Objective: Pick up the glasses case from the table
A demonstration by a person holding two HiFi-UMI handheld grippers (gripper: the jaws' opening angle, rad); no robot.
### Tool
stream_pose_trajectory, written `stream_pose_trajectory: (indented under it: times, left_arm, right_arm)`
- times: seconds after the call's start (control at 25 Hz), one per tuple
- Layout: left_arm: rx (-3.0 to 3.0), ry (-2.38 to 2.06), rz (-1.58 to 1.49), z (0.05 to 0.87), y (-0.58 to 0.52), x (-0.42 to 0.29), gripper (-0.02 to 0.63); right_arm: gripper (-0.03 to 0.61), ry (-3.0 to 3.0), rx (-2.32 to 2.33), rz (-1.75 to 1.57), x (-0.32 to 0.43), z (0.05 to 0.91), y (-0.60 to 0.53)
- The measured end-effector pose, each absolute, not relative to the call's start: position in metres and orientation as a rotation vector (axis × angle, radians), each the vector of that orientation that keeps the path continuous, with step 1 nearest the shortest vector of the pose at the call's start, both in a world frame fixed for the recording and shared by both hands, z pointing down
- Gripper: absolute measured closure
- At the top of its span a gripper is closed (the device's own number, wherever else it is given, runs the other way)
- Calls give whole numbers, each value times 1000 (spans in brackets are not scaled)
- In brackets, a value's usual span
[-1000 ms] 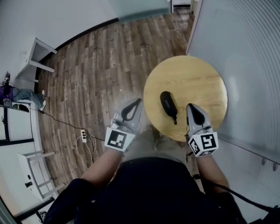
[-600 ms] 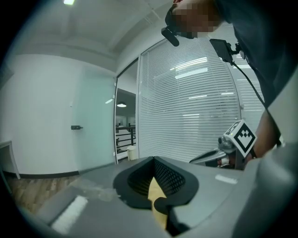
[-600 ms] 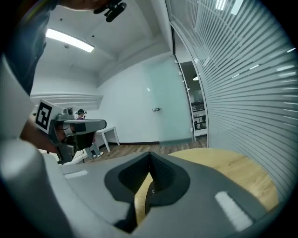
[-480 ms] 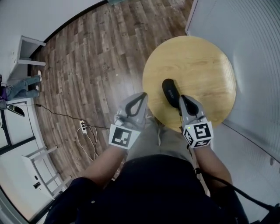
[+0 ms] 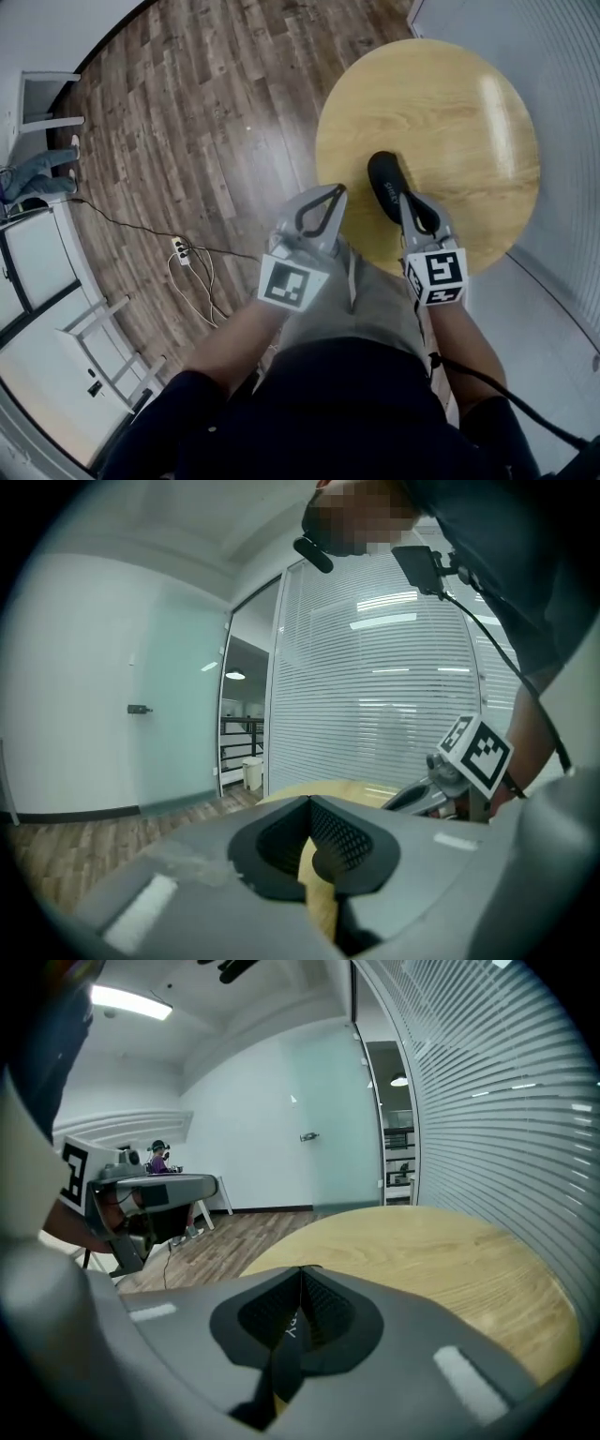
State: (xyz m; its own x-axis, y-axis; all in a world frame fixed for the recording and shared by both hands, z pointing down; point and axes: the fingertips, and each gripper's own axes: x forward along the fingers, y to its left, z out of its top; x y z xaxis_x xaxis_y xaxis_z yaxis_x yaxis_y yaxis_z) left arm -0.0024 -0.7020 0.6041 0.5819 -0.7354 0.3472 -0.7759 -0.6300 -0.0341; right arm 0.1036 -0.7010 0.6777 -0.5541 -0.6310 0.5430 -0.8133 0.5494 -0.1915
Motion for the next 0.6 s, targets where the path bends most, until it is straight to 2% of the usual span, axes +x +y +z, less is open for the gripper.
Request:
stream_pose_trajectory:
  times: [0.08, 0.48, 0.6]
  left_arm:
    - [2710, -1280, 502, 619, -709, 0, 611]
    - [2700, -1215, 497, 671, -728, 10, 611]
    - [2695, -1214, 490, 670, -731, 6, 611]
  right_arm:
    - [561, -2354, 1154, 595, 101, 695, -700]
    - [222, -2265, 1036, 593, 83, 756, -696]
    - [186, -2212, 1006, 619, 80, 772, -697]
